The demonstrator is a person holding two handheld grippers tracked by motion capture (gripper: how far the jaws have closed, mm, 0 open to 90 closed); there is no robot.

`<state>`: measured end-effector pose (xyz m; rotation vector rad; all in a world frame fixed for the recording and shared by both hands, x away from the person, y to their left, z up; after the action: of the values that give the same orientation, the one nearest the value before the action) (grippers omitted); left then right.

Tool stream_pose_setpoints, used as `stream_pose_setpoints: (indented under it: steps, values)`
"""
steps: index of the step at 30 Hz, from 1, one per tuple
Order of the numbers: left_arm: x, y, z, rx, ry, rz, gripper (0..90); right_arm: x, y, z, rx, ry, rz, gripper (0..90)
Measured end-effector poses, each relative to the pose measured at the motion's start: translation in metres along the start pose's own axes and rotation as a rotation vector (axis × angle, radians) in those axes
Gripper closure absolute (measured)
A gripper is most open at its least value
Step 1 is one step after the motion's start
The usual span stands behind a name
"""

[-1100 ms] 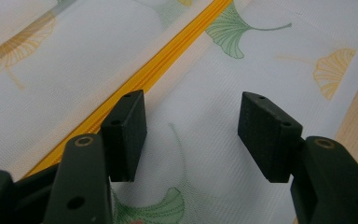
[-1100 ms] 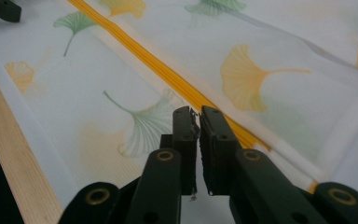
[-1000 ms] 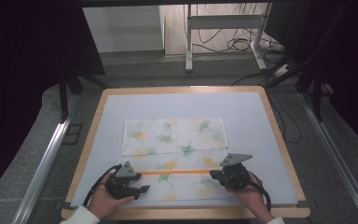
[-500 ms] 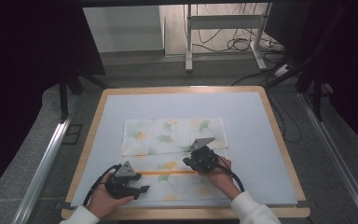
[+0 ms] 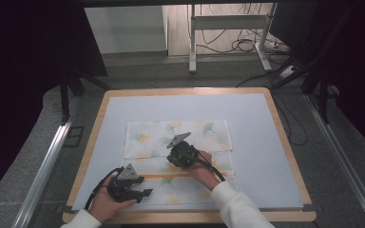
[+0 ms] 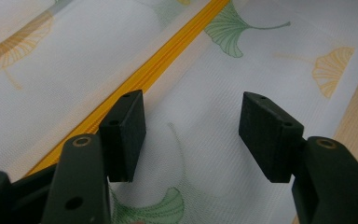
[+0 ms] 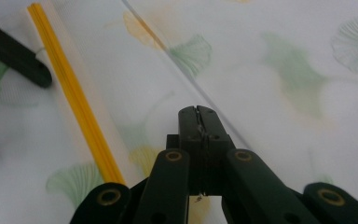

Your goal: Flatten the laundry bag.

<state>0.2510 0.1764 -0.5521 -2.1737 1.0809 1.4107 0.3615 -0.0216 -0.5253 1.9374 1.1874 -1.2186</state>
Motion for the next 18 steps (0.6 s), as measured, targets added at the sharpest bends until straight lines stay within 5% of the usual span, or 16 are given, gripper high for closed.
stream_pose_setpoints:
  steps: [12, 18]
  values:
    - [0.000, -0.001, 0.000, 0.006, -0.003, 0.002, 40.3, 0.037, -0.020, -0.049, -0.096, -0.040, -0.013, 88.8]
    - [0.000, -0.001, 0.000, 0.007, -0.004, 0.004, 40.3, 0.046, -0.011, -0.055, -0.070, -0.038, -0.004, 88.8]
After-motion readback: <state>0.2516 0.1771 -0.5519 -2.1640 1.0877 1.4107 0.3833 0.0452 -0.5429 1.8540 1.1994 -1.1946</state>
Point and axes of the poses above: each handheld gripper's, and its own axes: x roughly forward along the jaws, z roughly out of its underside, y roughly to its right, the point moved 2 cm from there along x, roughly forward along the jaws, and after that the axes turned 14 degrees about -y, right-handed, at the moved point
